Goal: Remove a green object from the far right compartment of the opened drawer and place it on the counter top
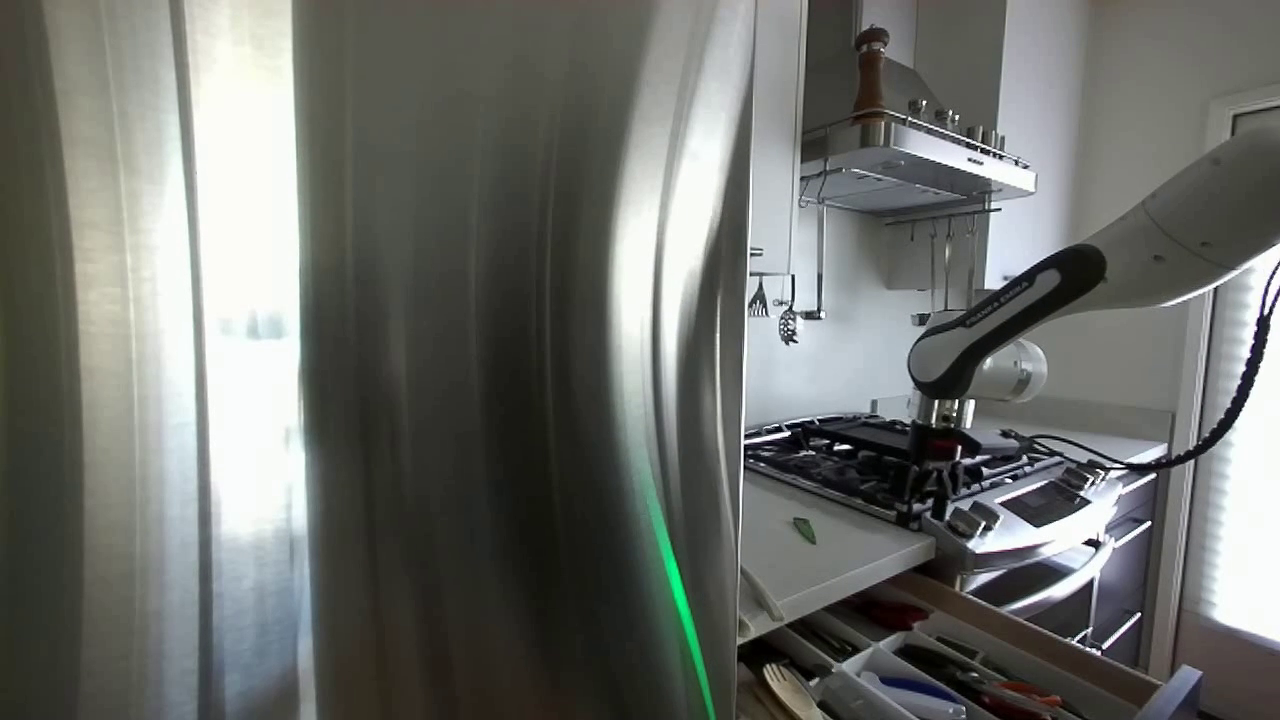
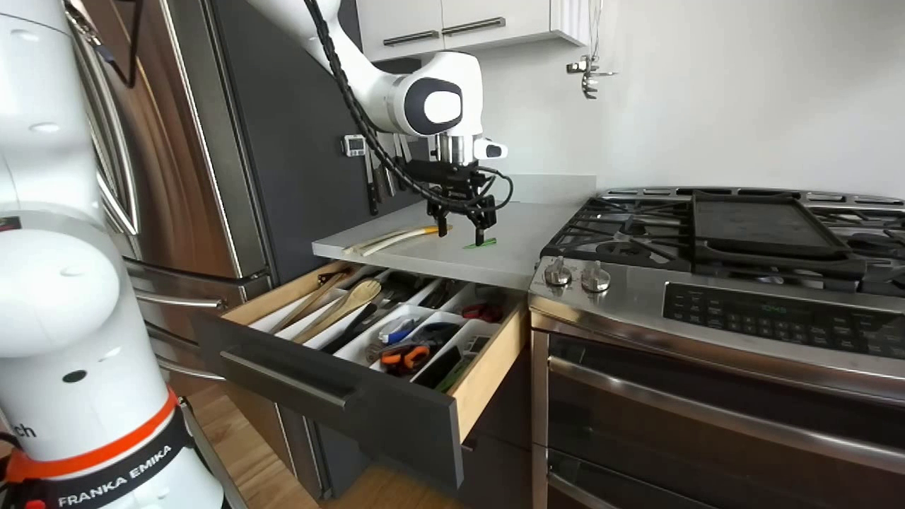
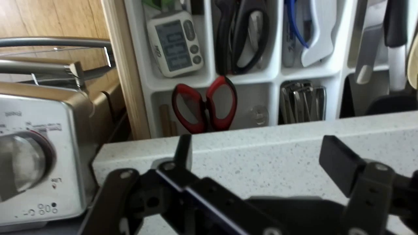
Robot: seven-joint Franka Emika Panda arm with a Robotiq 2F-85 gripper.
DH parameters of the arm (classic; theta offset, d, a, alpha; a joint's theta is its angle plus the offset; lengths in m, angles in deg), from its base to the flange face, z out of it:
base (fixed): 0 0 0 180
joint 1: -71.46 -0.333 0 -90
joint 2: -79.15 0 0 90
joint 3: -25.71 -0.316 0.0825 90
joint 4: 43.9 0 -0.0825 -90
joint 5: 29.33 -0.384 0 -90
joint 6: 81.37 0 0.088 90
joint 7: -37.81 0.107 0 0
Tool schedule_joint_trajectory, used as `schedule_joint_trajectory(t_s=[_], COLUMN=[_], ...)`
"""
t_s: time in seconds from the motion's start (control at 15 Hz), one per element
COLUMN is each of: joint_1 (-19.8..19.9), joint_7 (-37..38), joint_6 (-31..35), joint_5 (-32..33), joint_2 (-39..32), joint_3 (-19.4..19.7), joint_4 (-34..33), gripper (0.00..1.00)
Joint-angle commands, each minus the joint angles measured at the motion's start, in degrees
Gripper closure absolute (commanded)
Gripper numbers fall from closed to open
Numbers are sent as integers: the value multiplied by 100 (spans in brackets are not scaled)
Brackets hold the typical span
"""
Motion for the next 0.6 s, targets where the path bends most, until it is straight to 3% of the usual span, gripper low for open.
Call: schedule_joint_trajectory(t_s=[0.0, 0.2, 0.27, 0.53], joint_1=[54, 146, 57, 103], joint_7=[102, -239, -31, -193], joint_6=[-166, -780, -525, -741], joint_5=[564, 833, 650, 712], joint_2=[851, 1335, 858, 1232], joint_3=[101, 237, 180, 258], joint_4=[831, 1188, 763, 1049], gripper=[0, 0, 0, 0])
